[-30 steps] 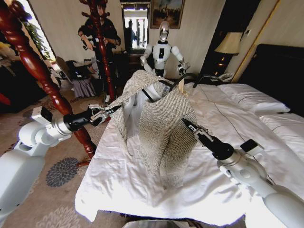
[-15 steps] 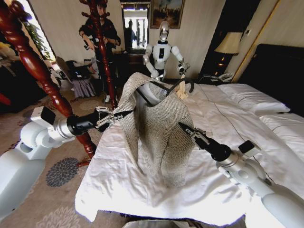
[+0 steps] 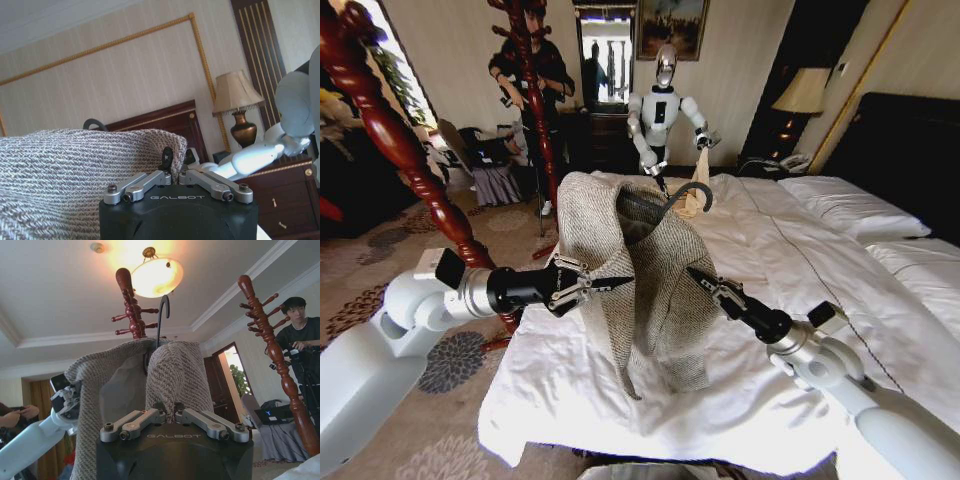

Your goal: Pick up the clothes from the bed and hang them on the clothes hanger.

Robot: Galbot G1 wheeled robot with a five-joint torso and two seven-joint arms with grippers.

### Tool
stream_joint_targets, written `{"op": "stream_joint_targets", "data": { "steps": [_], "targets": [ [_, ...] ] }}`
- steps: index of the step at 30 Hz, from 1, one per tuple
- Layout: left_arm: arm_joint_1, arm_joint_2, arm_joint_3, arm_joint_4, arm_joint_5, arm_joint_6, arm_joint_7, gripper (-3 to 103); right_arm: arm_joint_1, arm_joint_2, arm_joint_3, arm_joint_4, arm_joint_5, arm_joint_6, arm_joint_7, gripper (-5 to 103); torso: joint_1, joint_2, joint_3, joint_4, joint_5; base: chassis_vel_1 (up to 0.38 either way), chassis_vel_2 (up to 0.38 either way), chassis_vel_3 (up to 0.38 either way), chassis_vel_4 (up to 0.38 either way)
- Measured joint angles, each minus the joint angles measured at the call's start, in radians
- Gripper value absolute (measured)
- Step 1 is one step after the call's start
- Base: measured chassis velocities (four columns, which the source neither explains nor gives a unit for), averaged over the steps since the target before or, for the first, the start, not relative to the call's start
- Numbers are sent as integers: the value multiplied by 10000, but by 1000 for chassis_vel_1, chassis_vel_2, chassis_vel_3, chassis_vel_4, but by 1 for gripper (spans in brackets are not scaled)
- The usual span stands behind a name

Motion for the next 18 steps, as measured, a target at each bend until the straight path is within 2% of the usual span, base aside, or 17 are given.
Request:
{"op": "stream_joint_targets", "data": {
  "steps": [3,7,18],
  "targets": [
    [51,-8,-5,404,256,-20,57,2,-11,-7,8,-280,-579,-6,-369,3,0,0,0,0,-1,0,0,0,0],
    [33,-15,-175,712,268,-56,100,2,-23,-85,113,-489,-801,2,-597,3,0,-1,0,0,-2,0,0,0,0],
    [-612,379,-630,1216,-179,-129,490,2,-11,-233,238,-910,-1510,59,-1282,3,0,0,0,0,-1,0,0,0,0]
  ]
}}
